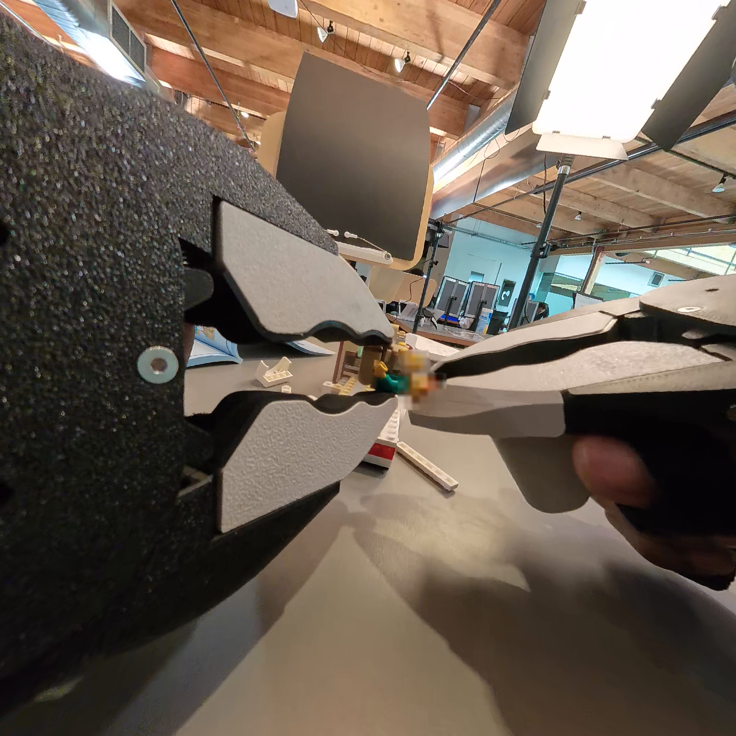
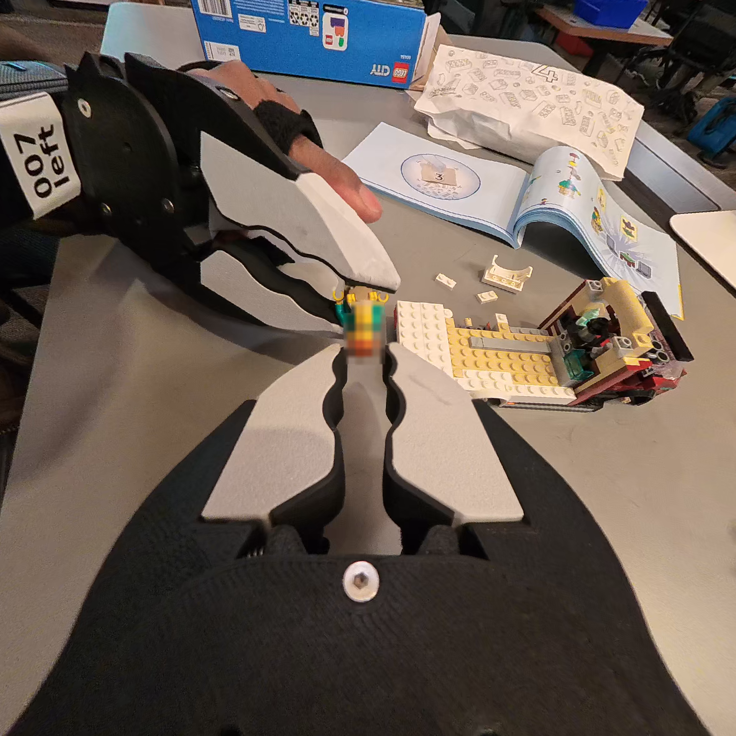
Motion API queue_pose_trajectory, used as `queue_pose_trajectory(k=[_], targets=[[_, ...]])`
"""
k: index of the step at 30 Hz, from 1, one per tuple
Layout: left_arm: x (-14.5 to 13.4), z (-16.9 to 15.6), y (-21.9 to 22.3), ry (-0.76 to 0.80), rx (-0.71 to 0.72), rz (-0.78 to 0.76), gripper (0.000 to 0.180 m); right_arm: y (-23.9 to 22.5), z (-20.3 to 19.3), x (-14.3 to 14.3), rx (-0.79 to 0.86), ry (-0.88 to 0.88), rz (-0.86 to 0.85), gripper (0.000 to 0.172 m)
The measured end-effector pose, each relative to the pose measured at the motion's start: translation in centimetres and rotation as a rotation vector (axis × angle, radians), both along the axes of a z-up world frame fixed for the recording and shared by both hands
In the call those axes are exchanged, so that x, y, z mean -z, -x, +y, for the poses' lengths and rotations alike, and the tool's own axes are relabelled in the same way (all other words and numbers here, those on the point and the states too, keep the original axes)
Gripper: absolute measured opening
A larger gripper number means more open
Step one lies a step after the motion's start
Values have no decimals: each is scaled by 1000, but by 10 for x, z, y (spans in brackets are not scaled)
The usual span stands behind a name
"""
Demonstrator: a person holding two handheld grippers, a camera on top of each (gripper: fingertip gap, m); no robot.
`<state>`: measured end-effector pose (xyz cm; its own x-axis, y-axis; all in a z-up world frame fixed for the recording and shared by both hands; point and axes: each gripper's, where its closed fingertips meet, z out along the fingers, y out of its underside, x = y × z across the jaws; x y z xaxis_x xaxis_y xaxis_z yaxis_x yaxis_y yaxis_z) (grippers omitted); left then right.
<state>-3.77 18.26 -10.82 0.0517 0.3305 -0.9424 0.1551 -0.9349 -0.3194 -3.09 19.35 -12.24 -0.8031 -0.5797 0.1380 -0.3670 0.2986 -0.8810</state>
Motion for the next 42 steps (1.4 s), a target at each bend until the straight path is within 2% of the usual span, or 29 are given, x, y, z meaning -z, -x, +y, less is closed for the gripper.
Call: queue_pose_trajectory(k=[20, 23, 25, 30, 34, 38, 42], targets=[[2, 10, -6, -125, 80, -19, 20, -6, 13, -6, -100, 17, -72, 12], [3, -9, -9, -135, 11, -24, 20, 12, 14, -6, -50, 19, -77, 12], [2, -20, -14, -159, -20, -17, 20, 27, 20, -11, -39, 20, -143, 12], [9, -19, -9, -150, -27, -39, 20, 44, 30, -12, -20, 39, -171, 12], [12, -19, -7, -169, -20, -51, 21, 57, 28, -6, 93, 20, -125, 12], [12, -20, -8, -186, -24, -52, 21, 90, 36, -11, 293, 39, -78, 12], [13, -18, -8, -187, -17, -55, 21, 143, 68, -35, 547, 102, -86, 12]])
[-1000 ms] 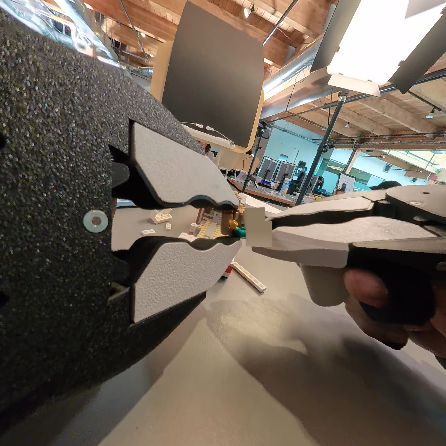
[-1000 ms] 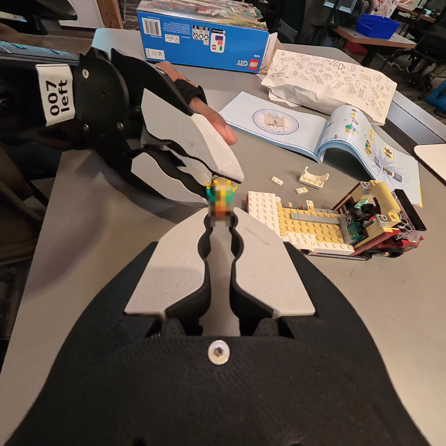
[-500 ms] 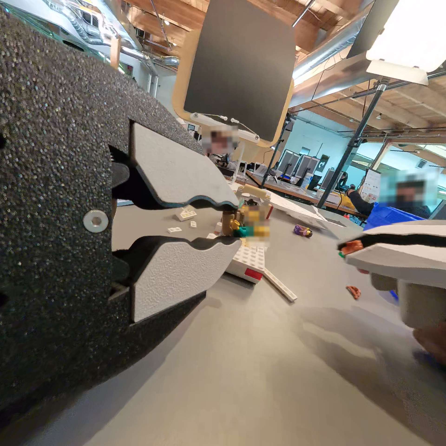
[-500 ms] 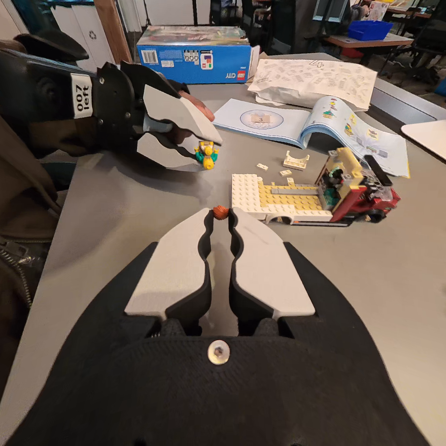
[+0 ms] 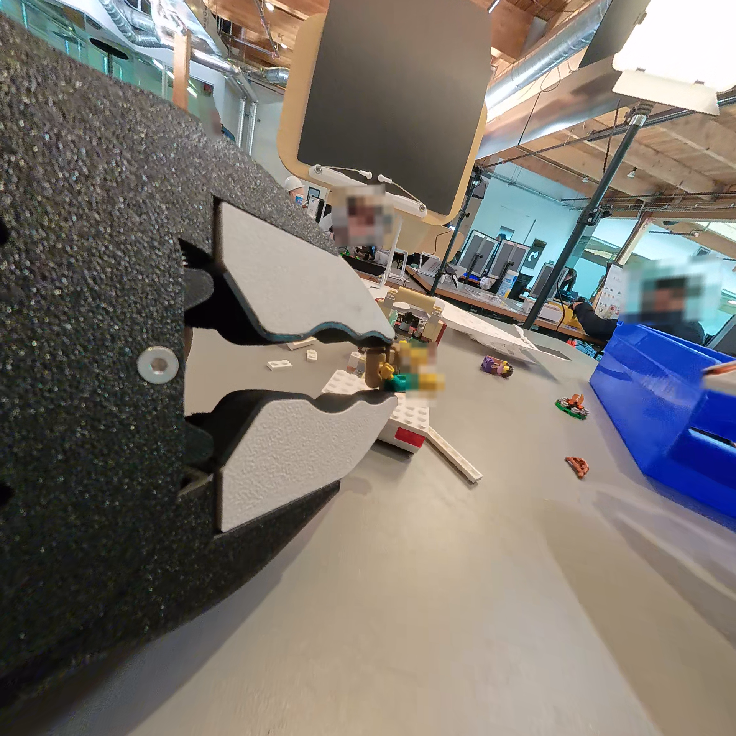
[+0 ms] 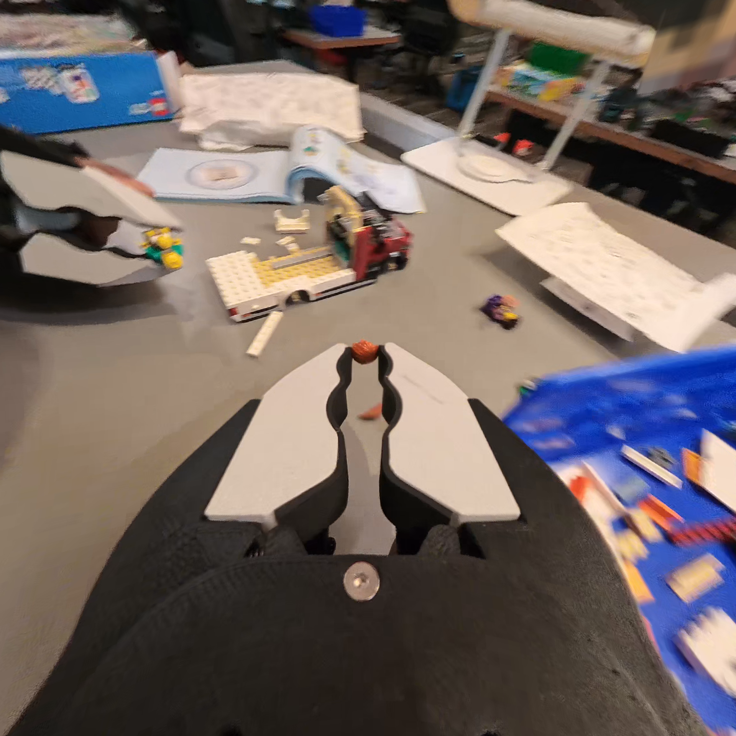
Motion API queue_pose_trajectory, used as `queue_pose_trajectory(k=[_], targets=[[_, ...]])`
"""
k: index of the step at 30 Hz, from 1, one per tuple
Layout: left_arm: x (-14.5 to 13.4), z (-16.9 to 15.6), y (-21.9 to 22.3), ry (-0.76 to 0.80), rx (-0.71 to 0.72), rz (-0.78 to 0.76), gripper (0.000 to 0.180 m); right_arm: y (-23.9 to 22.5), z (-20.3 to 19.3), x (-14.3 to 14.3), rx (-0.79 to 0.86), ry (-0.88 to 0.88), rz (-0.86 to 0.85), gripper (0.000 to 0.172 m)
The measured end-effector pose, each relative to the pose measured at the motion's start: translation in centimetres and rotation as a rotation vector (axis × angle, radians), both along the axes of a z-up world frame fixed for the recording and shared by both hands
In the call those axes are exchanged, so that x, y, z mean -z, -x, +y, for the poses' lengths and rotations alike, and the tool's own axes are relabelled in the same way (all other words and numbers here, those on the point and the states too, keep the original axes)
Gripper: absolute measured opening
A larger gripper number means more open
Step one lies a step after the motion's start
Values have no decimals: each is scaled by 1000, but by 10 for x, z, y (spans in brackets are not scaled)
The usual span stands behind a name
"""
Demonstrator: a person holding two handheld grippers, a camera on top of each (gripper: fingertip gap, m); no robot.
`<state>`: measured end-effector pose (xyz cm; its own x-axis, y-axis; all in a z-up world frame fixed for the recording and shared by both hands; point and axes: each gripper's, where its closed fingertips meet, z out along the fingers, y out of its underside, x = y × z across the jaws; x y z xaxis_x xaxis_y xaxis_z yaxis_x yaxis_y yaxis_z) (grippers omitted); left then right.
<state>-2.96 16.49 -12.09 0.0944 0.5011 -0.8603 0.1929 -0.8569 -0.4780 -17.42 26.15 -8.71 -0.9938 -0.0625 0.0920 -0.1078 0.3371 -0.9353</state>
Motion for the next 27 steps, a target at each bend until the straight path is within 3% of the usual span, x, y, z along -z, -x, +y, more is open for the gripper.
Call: queue_pose_trajectory(k=[3, 5, 8, 14, 21, 27], targets=[[0, 2, 0, -2, 7, -2, 21, 58, 31, -21, 259, 65, 29, 13], [0, 3, 0, -6, 9, -2, 21, 94, 48, -17, 414, 38, 12, 12], [-2, 3, -1, -5, 4, 4, 21, 103, 53, -4, 449, -25, -33, 20], [-2, 3, -3, 9, -7, 12, 21, 50, 24, 1, 297, -64, 97, 27], [-4, 10, -3, 27, 19, 26, 21, -97, -32, 23, -269, -43, -54, 21], [-5, 19, -5, 57, 53, 38, 21, -147, -53, 28, -452, -57, -81, 22]])
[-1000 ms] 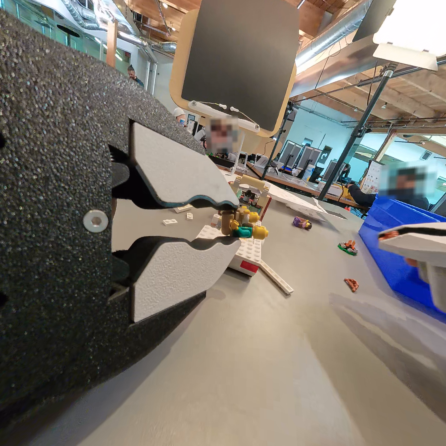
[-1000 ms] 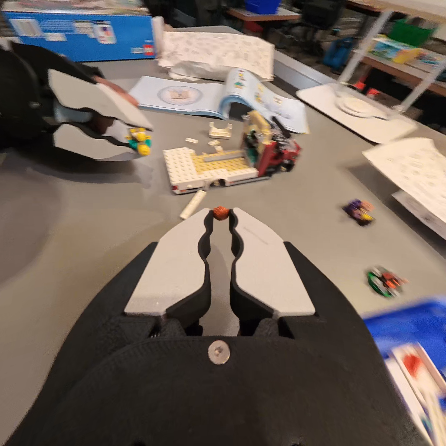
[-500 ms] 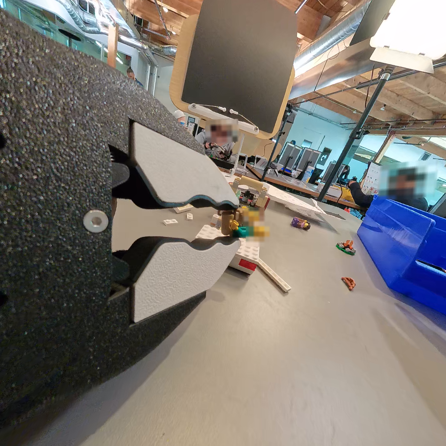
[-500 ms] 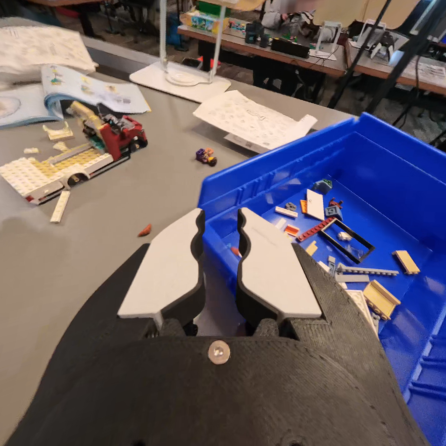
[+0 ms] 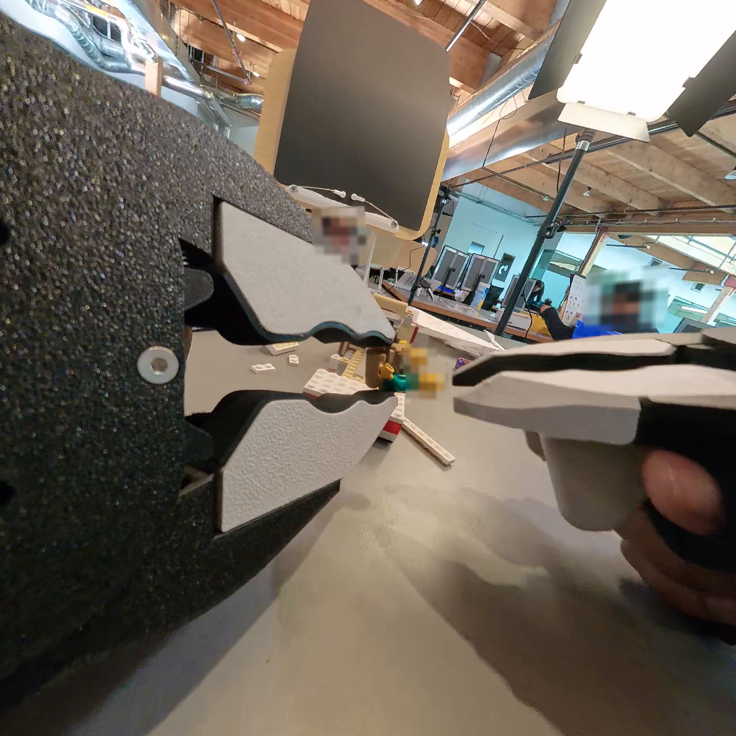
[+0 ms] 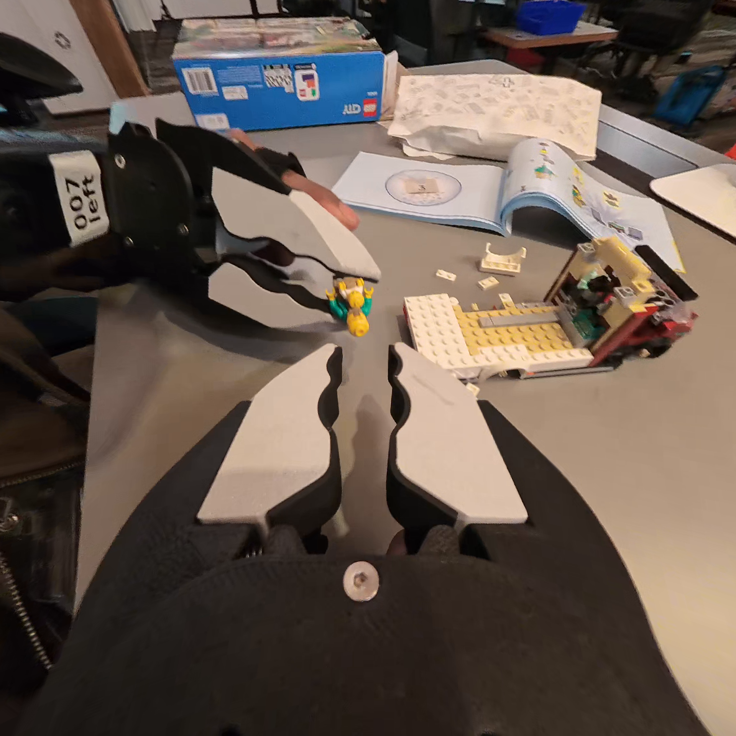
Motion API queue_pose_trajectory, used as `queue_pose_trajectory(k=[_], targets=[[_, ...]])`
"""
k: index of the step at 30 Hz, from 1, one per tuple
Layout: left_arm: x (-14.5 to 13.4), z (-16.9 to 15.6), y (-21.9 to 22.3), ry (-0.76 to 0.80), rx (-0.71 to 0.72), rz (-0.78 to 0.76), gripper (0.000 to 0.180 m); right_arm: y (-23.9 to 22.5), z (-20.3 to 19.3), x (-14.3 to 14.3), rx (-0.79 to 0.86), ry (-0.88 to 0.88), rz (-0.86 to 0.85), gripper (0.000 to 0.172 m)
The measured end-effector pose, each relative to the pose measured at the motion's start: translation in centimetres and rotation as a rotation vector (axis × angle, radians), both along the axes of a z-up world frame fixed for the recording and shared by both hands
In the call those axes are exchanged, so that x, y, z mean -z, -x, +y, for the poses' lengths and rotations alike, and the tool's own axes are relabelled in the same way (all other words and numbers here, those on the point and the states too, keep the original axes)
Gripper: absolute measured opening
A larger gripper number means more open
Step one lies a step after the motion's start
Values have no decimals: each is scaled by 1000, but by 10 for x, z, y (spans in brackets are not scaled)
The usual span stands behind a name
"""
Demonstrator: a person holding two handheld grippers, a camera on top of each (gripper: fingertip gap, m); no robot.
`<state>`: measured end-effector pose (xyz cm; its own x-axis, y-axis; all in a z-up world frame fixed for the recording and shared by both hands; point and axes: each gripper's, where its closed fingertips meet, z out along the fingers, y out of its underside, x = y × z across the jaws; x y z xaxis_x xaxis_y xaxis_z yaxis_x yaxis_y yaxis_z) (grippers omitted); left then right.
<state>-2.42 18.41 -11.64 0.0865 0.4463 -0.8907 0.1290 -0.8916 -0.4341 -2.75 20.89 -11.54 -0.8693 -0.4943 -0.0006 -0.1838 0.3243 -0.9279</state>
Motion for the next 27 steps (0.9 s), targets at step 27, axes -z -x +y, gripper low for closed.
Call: queue_pose_trajectory(k=[27], targets=[[-1, 15, 0, -49, 99, 0, 20, -13, 3, -2, -138, 4, -28, 10]])
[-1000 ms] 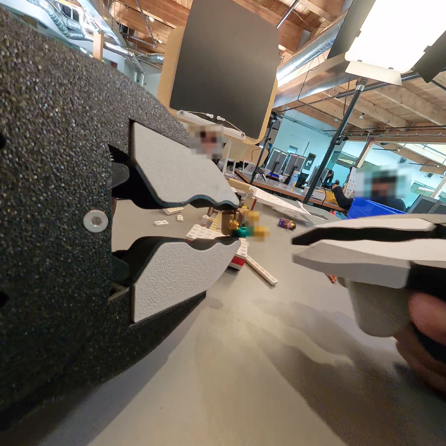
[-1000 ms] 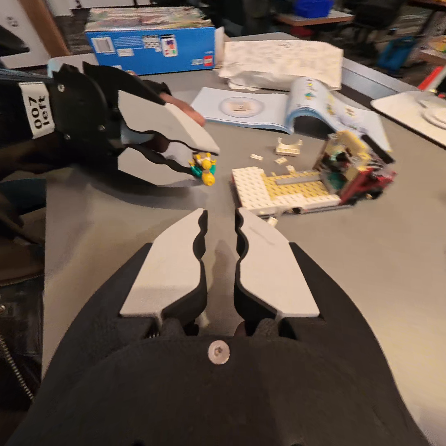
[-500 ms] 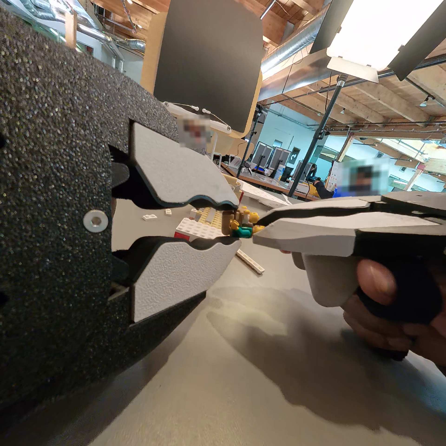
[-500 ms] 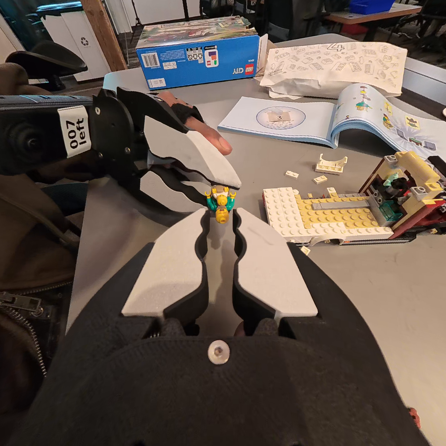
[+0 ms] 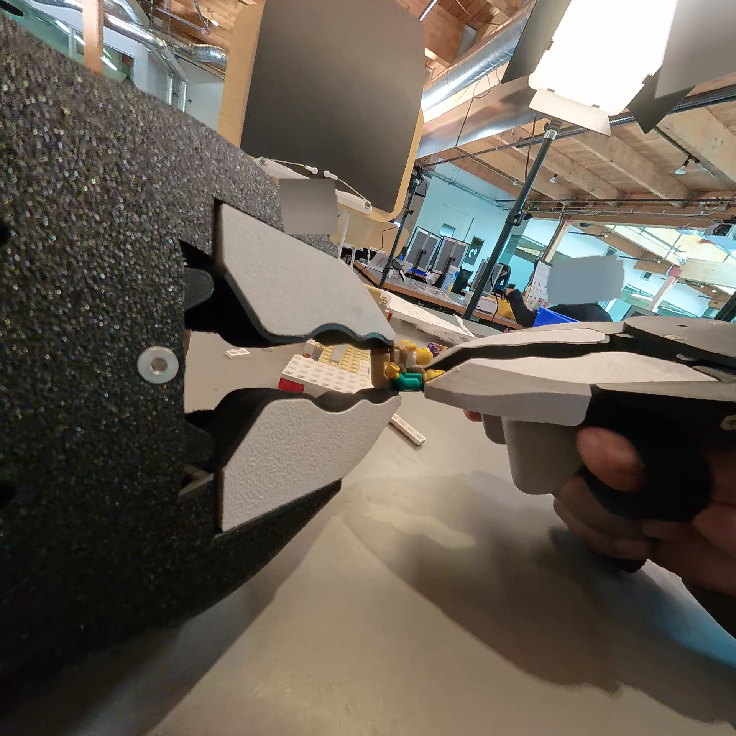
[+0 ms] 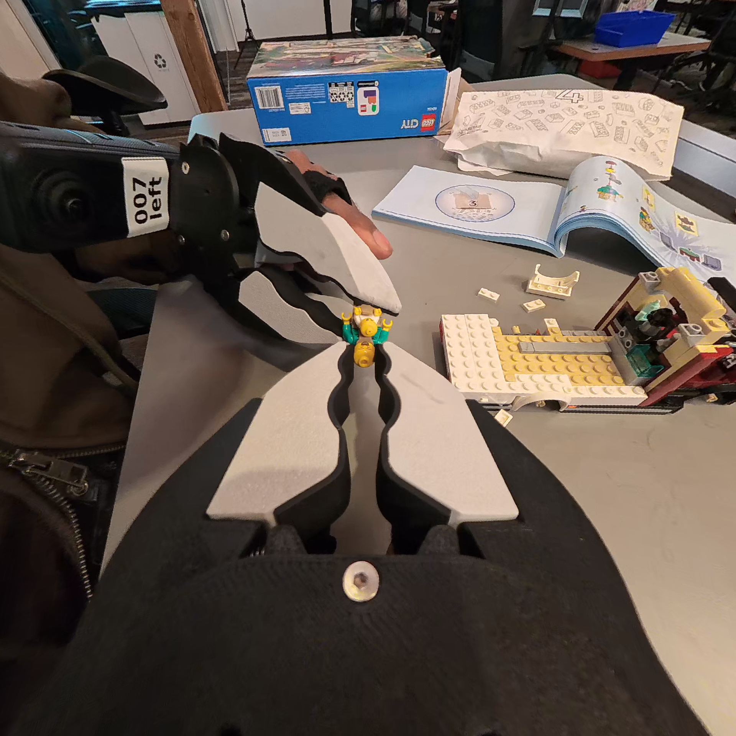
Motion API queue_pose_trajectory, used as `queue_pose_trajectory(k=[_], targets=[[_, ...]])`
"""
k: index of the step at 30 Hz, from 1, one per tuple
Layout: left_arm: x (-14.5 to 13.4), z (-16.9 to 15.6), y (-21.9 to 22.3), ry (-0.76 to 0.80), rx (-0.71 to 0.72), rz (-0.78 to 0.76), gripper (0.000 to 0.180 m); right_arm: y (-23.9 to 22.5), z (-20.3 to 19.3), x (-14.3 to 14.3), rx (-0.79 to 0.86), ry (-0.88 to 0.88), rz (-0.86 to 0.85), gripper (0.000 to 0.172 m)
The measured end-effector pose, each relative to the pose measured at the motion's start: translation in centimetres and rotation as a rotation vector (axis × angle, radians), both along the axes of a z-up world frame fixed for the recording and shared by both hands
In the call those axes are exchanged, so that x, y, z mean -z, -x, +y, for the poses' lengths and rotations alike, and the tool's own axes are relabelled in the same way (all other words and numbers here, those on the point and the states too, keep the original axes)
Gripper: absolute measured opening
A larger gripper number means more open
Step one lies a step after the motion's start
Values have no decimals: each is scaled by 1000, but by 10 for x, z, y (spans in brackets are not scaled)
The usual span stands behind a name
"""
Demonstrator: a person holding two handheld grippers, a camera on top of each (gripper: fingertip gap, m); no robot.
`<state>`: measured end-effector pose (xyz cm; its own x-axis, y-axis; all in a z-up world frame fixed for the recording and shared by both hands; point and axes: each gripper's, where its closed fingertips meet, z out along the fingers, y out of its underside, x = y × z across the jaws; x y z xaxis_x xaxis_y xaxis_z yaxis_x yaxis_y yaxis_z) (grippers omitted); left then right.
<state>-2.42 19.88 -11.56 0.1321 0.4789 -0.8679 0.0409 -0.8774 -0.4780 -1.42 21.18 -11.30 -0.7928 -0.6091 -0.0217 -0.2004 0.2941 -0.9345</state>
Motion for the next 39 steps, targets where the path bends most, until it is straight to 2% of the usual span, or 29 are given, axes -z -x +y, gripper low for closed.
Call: queue_pose_trajectory(k=[27, 39], targets=[[16, 21, -3, -8, 99, -81, 16, 1, 23, 14, -128, -128, -3, 10], [22, 26, -3, -60, 148, -132, 16, 2, 28, 20, -174, -183, -7, 10]])
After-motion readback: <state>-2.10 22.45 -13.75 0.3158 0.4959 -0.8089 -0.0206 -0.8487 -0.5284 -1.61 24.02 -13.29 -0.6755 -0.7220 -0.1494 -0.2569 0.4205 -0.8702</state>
